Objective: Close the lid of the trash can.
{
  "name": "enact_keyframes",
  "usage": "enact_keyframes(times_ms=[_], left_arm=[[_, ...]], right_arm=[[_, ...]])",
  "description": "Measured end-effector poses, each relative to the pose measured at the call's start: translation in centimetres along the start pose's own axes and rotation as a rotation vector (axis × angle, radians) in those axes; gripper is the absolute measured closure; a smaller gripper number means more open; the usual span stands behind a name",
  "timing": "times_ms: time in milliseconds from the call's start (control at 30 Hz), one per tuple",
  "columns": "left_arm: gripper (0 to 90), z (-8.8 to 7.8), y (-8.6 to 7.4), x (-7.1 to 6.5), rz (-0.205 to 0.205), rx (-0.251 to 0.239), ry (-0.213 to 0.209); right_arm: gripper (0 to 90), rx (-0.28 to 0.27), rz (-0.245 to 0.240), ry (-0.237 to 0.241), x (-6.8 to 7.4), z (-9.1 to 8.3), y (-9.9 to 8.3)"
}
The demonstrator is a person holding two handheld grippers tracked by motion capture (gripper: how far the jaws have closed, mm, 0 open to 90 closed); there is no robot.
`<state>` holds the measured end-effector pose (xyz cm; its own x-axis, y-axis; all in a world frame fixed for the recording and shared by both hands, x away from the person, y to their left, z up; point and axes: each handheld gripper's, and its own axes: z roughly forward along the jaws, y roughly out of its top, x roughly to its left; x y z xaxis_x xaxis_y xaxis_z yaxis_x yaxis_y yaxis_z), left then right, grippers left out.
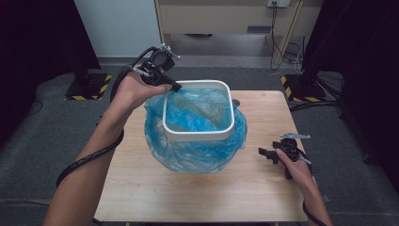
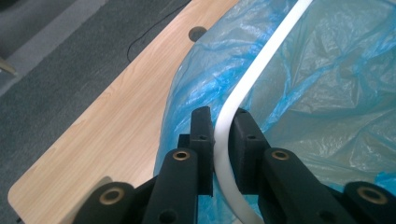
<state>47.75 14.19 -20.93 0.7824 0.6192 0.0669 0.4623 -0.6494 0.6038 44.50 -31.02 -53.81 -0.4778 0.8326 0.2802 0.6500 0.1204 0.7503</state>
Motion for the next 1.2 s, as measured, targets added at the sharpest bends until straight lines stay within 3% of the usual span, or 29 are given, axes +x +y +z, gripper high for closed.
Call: enact_keyframes(times_ms=[133,300,533,767,1067,1200], left_arm=[[67.2,-0.2,-0.2,0.1,-0.006,-0.037,0.000],[58.9,-0.5,-0.9,0.4,-0.005,-0.091,-0.012],[54.0,-0.8,-1.7,0.4,0.005,-0.159,-0.036],[42.0,-1.1,-2.9,0.3,0.014,-0.235,-0.016],[38.5,-1.2,-3.9,0.2,0.023,-0.280,-0.048],[38.6,-1.4,-4.2,0.4,0.008,-0.312,-0.048]], right_arm=[[10.1,0.000,0.001,0.000,0.0,0.0,0.0],[10.1,0.000,-0.001,-0.001,0.0,0.0,0.0],[10.2,0.000,-0.006,-0.003,0.0,0.0,0.0],[10.2,0.001,-0.006,-0.005,0.1,0.0,0.0],[10.4,0.005,-0.009,-0.012,0.1,0.0,0.0],[10.3,0.006,-0.009,-0.012,0.1,0.0,0.0]])
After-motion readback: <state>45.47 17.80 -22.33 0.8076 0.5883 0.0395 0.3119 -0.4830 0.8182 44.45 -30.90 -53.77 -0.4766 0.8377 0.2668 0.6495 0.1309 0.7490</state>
